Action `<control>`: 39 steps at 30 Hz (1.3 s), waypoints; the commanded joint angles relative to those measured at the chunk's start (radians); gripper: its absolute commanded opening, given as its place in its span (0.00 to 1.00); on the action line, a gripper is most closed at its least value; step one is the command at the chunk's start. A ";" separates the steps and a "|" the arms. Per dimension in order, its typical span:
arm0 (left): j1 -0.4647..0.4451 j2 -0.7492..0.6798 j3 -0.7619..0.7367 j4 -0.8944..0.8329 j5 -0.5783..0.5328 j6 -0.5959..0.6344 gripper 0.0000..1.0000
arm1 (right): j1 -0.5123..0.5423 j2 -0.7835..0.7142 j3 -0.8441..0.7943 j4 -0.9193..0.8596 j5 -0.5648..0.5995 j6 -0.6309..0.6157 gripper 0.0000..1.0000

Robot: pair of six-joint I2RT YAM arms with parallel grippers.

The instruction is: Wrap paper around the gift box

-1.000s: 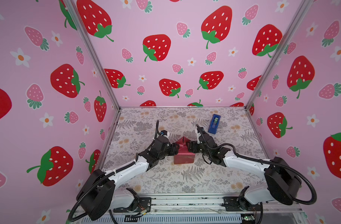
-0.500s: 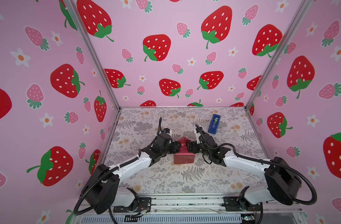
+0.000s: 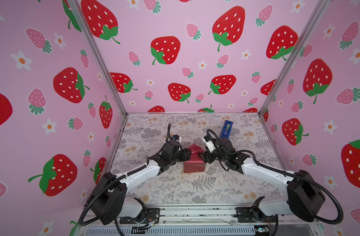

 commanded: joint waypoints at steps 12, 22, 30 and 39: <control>-0.003 0.044 -0.009 -0.183 0.006 0.013 0.64 | -0.134 0.119 0.126 -0.063 -0.373 -0.327 0.59; -0.008 0.055 0.016 -0.245 -0.007 0.033 0.63 | -0.152 0.287 0.253 -0.137 -0.571 -0.497 0.52; -0.012 0.073 0.023 -0.260 -0.009 0.036 0.63 | -0.149 0.381 0.317 -0.132 -0.675 -0.467 0.42; -0.012 0.072 0.029 -0.267 -0.014 0.038 0.63 | -0.149 0.390 0.312 -0.127 -0.678 -0.459 0.24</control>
